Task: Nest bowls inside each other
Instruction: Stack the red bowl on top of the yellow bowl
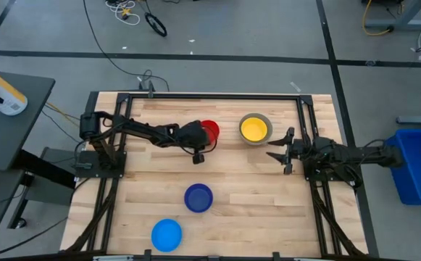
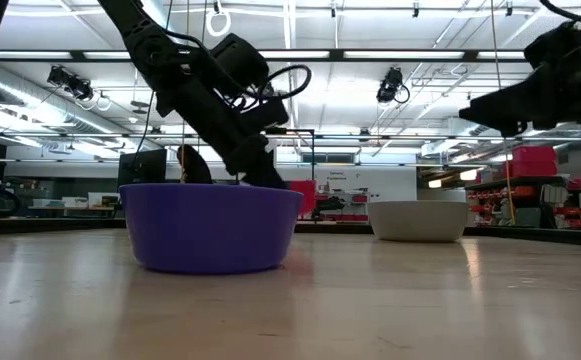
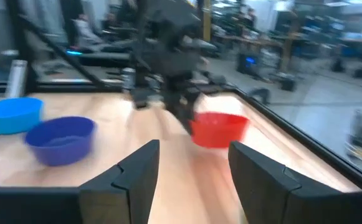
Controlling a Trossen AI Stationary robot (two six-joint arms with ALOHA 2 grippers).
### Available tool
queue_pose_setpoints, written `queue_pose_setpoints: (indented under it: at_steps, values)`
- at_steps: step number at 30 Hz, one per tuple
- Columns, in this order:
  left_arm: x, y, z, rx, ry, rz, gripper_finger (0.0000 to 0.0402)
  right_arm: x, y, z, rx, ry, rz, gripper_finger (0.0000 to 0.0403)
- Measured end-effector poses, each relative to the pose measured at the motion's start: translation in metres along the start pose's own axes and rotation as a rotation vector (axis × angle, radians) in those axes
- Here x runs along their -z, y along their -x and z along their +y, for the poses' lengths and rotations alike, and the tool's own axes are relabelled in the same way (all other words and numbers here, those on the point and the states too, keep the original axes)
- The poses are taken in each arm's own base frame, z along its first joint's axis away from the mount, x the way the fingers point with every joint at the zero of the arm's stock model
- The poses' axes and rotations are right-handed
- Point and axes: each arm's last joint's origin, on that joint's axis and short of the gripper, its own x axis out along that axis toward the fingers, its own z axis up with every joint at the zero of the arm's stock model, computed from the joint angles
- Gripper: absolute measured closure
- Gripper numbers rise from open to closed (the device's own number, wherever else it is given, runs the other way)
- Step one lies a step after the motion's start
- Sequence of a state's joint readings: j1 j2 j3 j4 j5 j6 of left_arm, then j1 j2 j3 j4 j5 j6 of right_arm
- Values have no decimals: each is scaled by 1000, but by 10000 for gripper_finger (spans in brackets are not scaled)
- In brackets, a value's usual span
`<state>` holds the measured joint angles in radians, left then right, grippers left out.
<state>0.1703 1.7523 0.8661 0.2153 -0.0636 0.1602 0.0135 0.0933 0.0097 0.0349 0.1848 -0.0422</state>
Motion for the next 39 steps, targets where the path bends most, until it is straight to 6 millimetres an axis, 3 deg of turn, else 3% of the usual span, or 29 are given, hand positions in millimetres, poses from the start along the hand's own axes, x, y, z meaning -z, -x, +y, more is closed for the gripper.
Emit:
queue_pose_setpoints:
  at_steps: [7, 13, 18, 21, 31, 39]
  values:
    - [-20, 2, -4, 96, -21, -187, 395, -2, 1, -1, 9, 43, -27, 186]
    - [-54, 7, 0, 138, -62, -333, 395, -1, 0, 0, 7, 85, -8, 176]
    - [-78, 13, 10, 169, -77, -438, 395, -1, 0, 0, 6, 85, -8, 169]
    - [-86, 6, 14, 198, -67, -505, 396, -1, 0, 0, 5, 85, -8, 164]
    - [-100, -71, 17, 319, -24, -499, 396, 0, -1, 0, -2, 69, 4, 145]
    - [-106, -110, 34, 320, 27, -491, 396, 0, -1, 0, -4, 60, 6, 133]
